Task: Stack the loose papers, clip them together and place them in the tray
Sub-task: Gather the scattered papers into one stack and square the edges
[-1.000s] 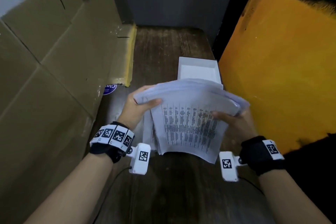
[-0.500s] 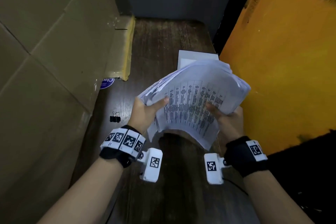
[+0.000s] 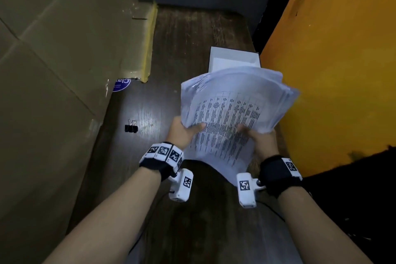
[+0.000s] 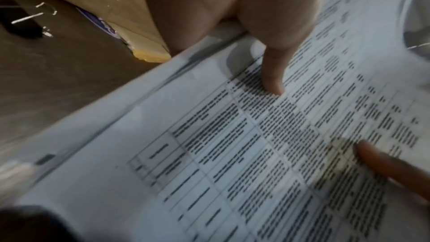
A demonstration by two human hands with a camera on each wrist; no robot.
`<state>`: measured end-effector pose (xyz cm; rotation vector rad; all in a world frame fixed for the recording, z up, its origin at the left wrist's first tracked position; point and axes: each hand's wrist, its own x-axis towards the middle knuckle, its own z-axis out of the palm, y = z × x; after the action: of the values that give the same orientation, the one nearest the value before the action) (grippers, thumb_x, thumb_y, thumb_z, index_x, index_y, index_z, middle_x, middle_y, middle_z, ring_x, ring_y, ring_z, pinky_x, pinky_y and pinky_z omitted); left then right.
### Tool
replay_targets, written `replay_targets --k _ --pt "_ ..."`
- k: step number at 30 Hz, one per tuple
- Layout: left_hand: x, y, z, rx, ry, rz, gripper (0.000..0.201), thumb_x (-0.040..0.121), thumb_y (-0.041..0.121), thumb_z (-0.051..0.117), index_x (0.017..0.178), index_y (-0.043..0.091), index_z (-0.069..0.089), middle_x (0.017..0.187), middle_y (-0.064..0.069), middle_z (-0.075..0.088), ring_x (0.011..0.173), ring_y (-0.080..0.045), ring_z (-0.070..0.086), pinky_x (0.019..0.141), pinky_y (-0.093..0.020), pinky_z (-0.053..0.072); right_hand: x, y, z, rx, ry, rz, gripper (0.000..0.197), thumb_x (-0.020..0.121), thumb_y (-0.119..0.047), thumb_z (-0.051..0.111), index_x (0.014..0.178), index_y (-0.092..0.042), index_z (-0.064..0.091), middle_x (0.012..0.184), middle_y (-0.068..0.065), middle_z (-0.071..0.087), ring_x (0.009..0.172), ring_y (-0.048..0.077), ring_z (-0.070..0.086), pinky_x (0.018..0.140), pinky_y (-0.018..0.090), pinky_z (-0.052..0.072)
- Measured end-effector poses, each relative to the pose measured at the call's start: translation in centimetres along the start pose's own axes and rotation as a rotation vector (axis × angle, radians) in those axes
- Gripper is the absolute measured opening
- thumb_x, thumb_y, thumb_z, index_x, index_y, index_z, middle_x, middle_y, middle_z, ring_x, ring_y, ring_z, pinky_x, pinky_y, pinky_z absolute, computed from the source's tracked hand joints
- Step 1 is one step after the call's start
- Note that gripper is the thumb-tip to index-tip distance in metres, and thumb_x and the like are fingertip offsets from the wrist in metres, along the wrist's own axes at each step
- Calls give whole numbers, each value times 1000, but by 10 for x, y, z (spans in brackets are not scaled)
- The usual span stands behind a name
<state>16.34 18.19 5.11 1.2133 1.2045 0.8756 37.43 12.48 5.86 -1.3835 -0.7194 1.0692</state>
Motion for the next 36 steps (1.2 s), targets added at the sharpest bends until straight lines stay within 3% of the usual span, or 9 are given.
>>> replay_targets --k 3,8,14,19,23,28,31,34,36 --pt "8 15 -17 138 -64 -15 33 71 24 80 83 1 60 79 -11 56 74 -20 55 71 -37 48 -4 -12 -11 35 12 40 78 42 -30 95 113 -11 67 116 17 72 106 32 69 93 51 54" --pt "8 59 -49 661 -206 -99 37 70 25 81 72 7 49 64 -10 50 61 -24 50 57 -30 37 -18 -80 -31 -556 102 -306 106 61 -37 89 147 -23 28 143 5 44 129 18 44 95 24 41" --pt "-3 82 -36 1129 -445 -112 36 70 27 81 64 11 49 68 -8 58 59 -23 52 59 -30 40 -16 -91 6 -916 -560 -239 58 71 -29 84 124 -24 61 123 -2 67 115 9 62 98 36 51" --pt "-7 78 -49 1028 -519 -134 35 68 26 82 86 1 66 79 -14 71 66 -24 59 61 -31 45 -28 -50 1 -604 -377 -32 22 84 4 64 102 -5 73 102 15 75 97 28 71 84 49 59" --pt "-6 54 -107 758 -390 -221 18 69 15 81 80 4 71 73 -5 73 68 -21 69 59 -25 50 -29 -29 -27 -382 -289 150 28 82 -4 70 108 -12 72 115 35 64 109 37 62 91 56 51" --pt "-18 6 -120 414 -230 -235 32 69 13 80 98 3 71 100 -14 75 100 -30 69 91 -42 52 -38 -16 -33 -372 -242 201 26 86 2 66 94 -21 76 105 22 73 99 24 67 91 54 54" --pt "-26 10 -96 187 -9 -57 25 72 9 77 96 10 72 95 -11 74 91 -28 69 86 -44 55 -28 -22 -29 -552 -159 -33 19 82 -3 70 91 -20 69 95 0 73 82 -6 68 89 34 58" --pt "-39 37 -74 215 184 261 20 79 13 72 80 32 68 80 8 69 76 -11 63 71 -28 52 -27 -31 -24 -633 -3 -209 8 78 -19 61 78 -11 60 74 10 68 75 13 61 74 39 49" --pt "-50 47 -59 370 259 503 24 82 12 69 100 28 64 90 9 65 83 -6 60 75 -19 50 -34 -24 -16 -620 88 -256 6 80 -19 61 77 -14 59 76 8 61 82 20 56 74 42 49"
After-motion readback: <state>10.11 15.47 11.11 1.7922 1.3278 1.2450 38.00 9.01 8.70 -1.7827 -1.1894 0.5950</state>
